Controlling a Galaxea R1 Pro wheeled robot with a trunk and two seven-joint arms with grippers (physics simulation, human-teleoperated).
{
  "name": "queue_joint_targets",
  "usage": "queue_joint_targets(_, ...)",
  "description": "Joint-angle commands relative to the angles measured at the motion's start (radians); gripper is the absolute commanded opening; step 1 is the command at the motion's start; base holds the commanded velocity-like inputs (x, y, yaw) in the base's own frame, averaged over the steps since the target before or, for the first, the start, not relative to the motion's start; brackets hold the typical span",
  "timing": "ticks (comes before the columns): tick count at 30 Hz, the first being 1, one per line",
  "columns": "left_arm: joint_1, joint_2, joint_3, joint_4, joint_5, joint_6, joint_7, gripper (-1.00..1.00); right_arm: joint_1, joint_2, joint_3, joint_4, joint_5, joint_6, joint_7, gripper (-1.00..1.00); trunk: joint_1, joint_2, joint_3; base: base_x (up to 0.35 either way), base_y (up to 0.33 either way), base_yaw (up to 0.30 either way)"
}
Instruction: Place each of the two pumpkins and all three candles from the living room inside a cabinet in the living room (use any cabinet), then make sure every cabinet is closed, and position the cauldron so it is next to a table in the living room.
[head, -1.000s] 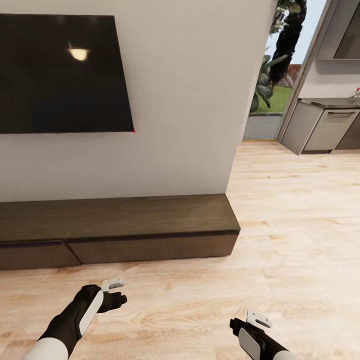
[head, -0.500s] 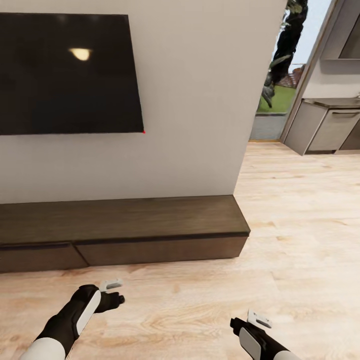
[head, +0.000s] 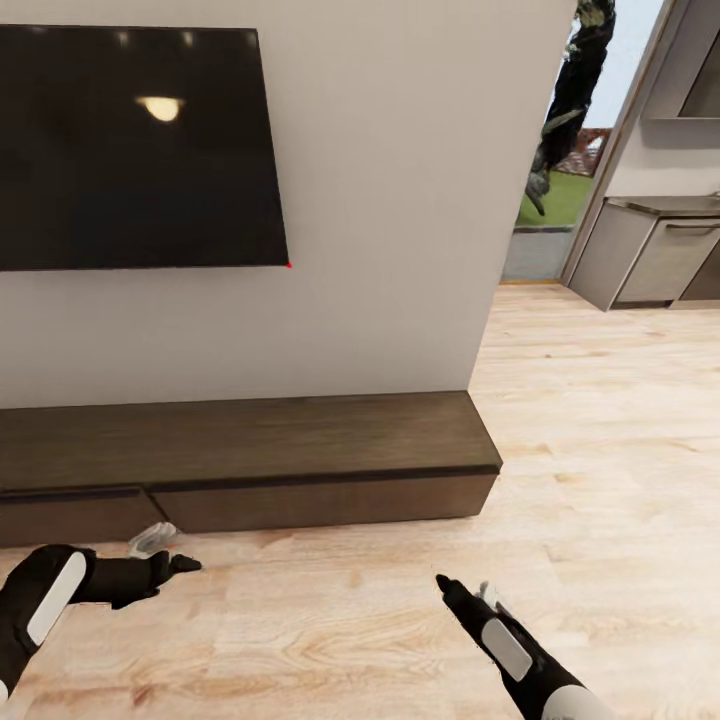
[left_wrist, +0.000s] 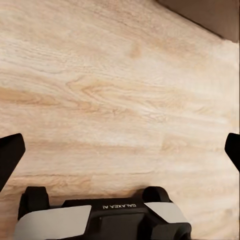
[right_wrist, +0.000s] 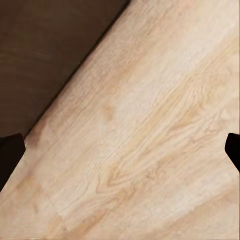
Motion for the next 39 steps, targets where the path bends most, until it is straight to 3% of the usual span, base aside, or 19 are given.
queue_joint_targets(1, 0.000, 0.025, 0.001, -0.002, 0.001, 0.000, -0.053, 1.00, 0.000, 0.001, -0.021, -0.004, -0.009, -0.001, 0.068, 1.00, 0.000, 0.000, 0.000, 0.000, 0.000, 0.000)
queue_joint_targets(4, 0.000, 0.074, -0.001, 0.001, -0.002, 0.000, -0.194, 1.00, 0.000, 0.003, -0.052, -0.008, -0.021, -0.005, 0.159, 1.00, 0.000, 0.000, 0.000, 0.000, 0.000, 0.000)
queue_joint_targets(7, 0.000, 0.096, 0.002, 0.003, -0.004, 0.000, -0.251, 1.00, 0.000, 0.010, -0.060, -0.010, -0.024, -0.008, 0.182, 1.00, 0.008, -0.014, -0.006, 0.000, 0.000, 0.000)
queue_joint_targets(11, 0.000, 0.113, 0.007, 0.004, -0.002, 0.000, -0.275, 1.00, 0.000, 0.014, -0.065, -0.015, -0.024, -0.010, 0.199, 1.00, 0.023, -0.042, -0.019, 0.000, 0.000, 0.000)
queue_joint_targets(17, 0.000, 0.117, 0.007, 0.004, 0.003, 0.000, -0.308, 1.00, 0.000, 0.015, -0.066, -0.019, -0.020, -0.012, 0.205, 1.00, 0.046, -0.084, -0.038, 0.000, 0.000, 0.000)
queue_joint_targets(22, 0.000, 0.117, 0.001, 0.004, 0.003, 0.000, -0.399, 1.00, 0.000, 0.016, -0.064, -0.021, -0.017, -0.013, 0.205, 1.00, 0.065, -0.119, -0.053, 0.000, 0.000, 0.000)
queue_joint_targets(27, 0.000, 0.113, -0.003, 0.005, 0.003, 0.000, -0.453, 1.00, 0.000, 0.017, -0.065, -0.025, -0.020, -0.012, 0.206, 1.00, 0.084, -0.154, -0.069, 0.000, 0.000, 0.000)
queue_joint_targets(29, 0.000, 0.112, -0.003, 0.005, 0.003, 0.000, -0.478, 1.00, 0.000, 0.030, -0.064, -0.028, -0.018, -0.019, 0.206, 1.00, 0.092, -0.168, -0.075, 0.000, 0.000, 0.000)
queue_joint_targets(34, 0.000, 0.113, -0.003, 0.005, 0.003, 0.000, -0.520, 1.00, 0.000, 0.104, -0.063, -0.046, -0.015, -0.129, 0.206, 1.00, 0.111, -0.203, -0.091, 0.000, 0.000, 0.000)
queue_joint_targets(39, 0.000, 0.113, -0.002, 0.016, 0.003, 0.000, -0.527, 1.00, 0.000, 0.116, -0.100, -0.044, -0.056, -0.155, 0.218, 1.00, 0.130, -0.238, -0.107, 0.000, 0.000, 0.000)
